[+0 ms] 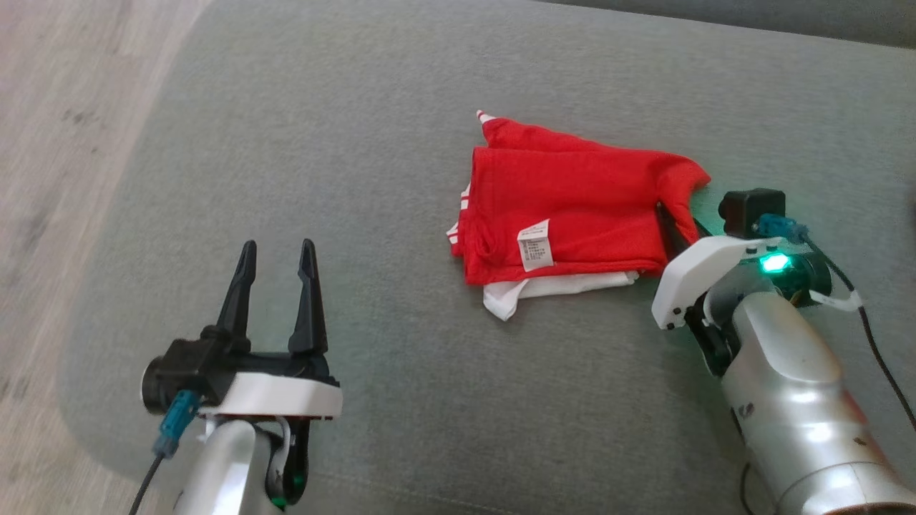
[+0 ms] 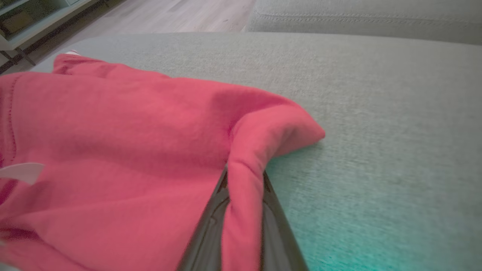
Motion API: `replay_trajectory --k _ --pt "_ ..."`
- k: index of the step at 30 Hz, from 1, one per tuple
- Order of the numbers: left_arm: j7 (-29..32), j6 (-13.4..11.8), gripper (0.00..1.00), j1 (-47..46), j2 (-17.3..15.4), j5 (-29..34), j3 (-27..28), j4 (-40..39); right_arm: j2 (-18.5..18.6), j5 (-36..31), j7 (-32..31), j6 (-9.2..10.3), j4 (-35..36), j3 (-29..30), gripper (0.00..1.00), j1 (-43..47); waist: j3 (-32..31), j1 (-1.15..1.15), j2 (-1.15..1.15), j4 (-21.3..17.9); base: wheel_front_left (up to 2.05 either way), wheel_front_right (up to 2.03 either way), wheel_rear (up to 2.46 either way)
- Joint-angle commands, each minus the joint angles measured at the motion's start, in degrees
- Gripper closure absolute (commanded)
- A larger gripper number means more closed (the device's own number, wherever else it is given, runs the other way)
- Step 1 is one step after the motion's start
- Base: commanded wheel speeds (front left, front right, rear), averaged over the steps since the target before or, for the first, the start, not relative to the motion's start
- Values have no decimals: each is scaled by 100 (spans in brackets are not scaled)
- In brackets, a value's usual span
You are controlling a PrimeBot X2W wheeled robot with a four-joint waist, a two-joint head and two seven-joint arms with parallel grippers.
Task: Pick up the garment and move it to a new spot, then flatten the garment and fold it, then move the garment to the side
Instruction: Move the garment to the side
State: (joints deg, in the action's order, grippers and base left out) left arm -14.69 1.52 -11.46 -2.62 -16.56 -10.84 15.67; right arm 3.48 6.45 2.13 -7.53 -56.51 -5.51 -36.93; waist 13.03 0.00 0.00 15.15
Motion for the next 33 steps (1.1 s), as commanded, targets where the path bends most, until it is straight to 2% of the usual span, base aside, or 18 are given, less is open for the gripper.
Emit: replay_trajectory --k 1,9,15,19,22,27,28,29,33 --pt "-30 -2 0 -145 -26 63 214 -163 -60 -113 160 4 50 -118 100 22 -96 0 0 -134 0 0 0" --pt "-30 45 0 -102 -26 183 228 -217 -60 -777 671 4 453 -49 100 153 -342 0 0 -745 0 0 0" --pt "-30 47 0 -96 -26 234 93 -269 -17 -1461 571 4 1089 -37 100 363 -462 0 0 -1236 0 0 0" --pt "-30 34 0 -138 -26 270 72 -321 209 -1642 355 4 1636 -202 100 461 -431 0 0 -1518 0 0 0" --pt "-30 37 0 -187 -26 294 87 -352 600 -1649 97 4 2038 -437 100 487 -355 0 0 -1677 0 0 0" --pt "-30 63 0 -283 -26 338 158 -386 1554 -1388 -371 4 2592 -702 100 423 -175 0 0 -1848 0 0 0" --pt "-30 63 0 -283 -26 338 158 -386 1554 -1388 -371 4 2592 -702 100 423 -175 0 0 -1848 0 0 0" --pt "-30 89 0 -323 -26 342 179 -379 1977 -1273 -531 4 2732 -757 100 354 -97 0 0 -1881 0 0 0" --pt "-30 134 0 -417 -26 329 171 -369 2691 -1083 -743 4 2754 -623 100 172 57 0 0 -1888 0 0 0"
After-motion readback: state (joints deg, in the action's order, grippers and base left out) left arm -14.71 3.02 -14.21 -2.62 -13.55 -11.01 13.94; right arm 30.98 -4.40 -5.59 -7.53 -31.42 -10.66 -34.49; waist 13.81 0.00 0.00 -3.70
